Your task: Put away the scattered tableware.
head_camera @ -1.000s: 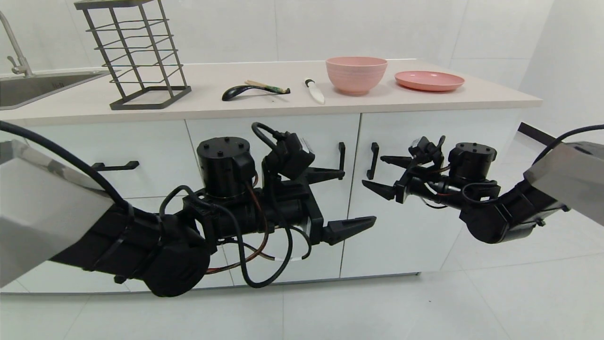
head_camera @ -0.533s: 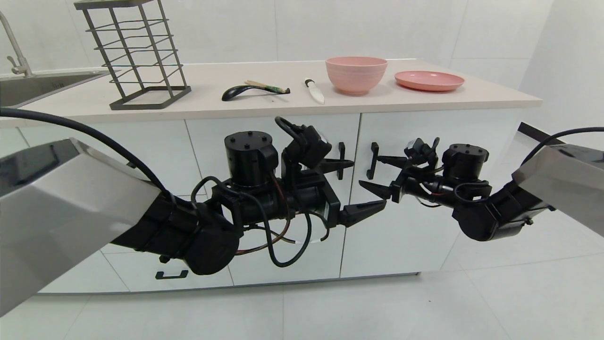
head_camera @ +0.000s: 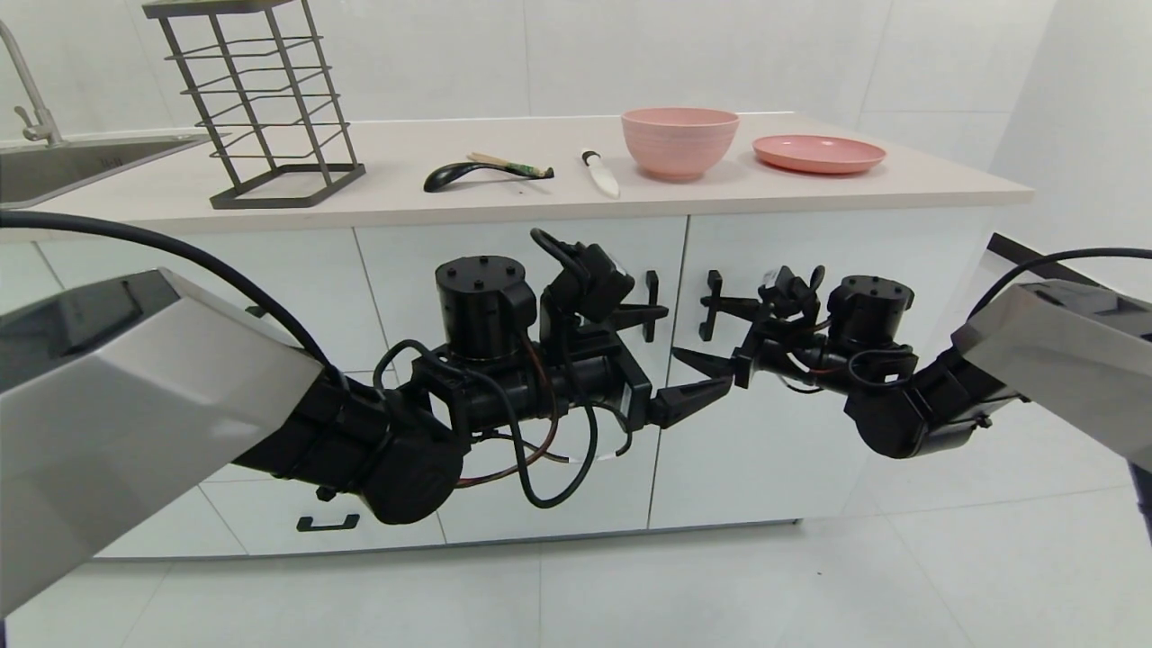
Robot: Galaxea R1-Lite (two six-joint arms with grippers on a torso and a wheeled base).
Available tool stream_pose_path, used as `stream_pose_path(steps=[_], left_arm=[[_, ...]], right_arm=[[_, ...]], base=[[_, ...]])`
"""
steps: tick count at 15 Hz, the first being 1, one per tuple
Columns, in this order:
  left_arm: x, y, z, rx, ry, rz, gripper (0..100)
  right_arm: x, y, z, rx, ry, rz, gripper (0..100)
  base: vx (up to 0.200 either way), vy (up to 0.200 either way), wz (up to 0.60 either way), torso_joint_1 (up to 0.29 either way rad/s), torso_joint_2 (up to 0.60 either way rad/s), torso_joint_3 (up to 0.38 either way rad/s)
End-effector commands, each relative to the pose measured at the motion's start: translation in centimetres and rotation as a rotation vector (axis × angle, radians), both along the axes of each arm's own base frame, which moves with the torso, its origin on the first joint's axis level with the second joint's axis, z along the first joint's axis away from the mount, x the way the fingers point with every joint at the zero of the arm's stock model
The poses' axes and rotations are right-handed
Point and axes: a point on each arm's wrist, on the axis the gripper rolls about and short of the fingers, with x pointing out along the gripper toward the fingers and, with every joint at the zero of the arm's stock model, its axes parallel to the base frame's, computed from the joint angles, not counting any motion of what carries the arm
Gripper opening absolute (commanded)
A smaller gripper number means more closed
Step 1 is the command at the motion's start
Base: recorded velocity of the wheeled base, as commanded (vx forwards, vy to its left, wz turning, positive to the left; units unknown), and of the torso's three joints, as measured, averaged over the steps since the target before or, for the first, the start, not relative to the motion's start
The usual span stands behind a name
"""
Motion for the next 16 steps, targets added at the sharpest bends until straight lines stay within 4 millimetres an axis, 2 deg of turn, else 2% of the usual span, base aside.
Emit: stream_pose_path(steps=[1, 5, 6, 8, 11, 14, 16], left_arm=[[0.3, 0.0, -0.1, -0.002, -0.003, 0.005, 100], [0.9, -0.3, 0.1, -0.017, -0.020, 0.009, 100], [1.2, -0.5, 0.0, -0.019, -0.023, 0.008, 100], [2.1, -1.6, -0.4, -0.030, -0.036, -0.002, 100], [2.9, -3.1, -0.4, -0.047, -0.055, -0.002, 100], [3.4, -4.7, -0.5, -0.065, -0.072, -0.012, 100], [3.8, -6.2, -0.3, -0.093, -0.100, -0.029, 100]], right_arm=[[-0.3, 0.1, -0.3, -0.001, 0.010, 0.042, 100], [-2.0, -0.3, -0.5, 0.009, 0.006, 0.092, 100], [-3.0, -0.5, -0.1, 0.013, -0.003, 0.111, 100], [-6.7, -1.1, 1.2, 0.030, 0.018, 0.121, 100], [-10.8, -2.2, 2.9, 0.043, 0.037, 0.141, 100], [-12.7, -2.6, 3.1, 0.040, 0.060, 0.173, 100], [-13.0, -2.7, 2.9, 0.038, 0.064, 0.173, 100]], base=[[0.000, 0.000, 0.00, 0.000, 0.00, 0.000], [0.000, 0.000, 0.00, 0.000, 0.00, 0.000], [0.000, 0.000, 0.00, 0.000, 0.00, 0.000], [0.000, 0.000, 0.00, 0.000, 0.00, 0.000], [0.000, 0.000, 0.00, 0.000, 0.00, 0.000], [0.000, 0.000, 0.00, 0.000, 0.00, 0.000], [0.000, 0.000, 0.00, 0.000, 0.00, 0.000]])
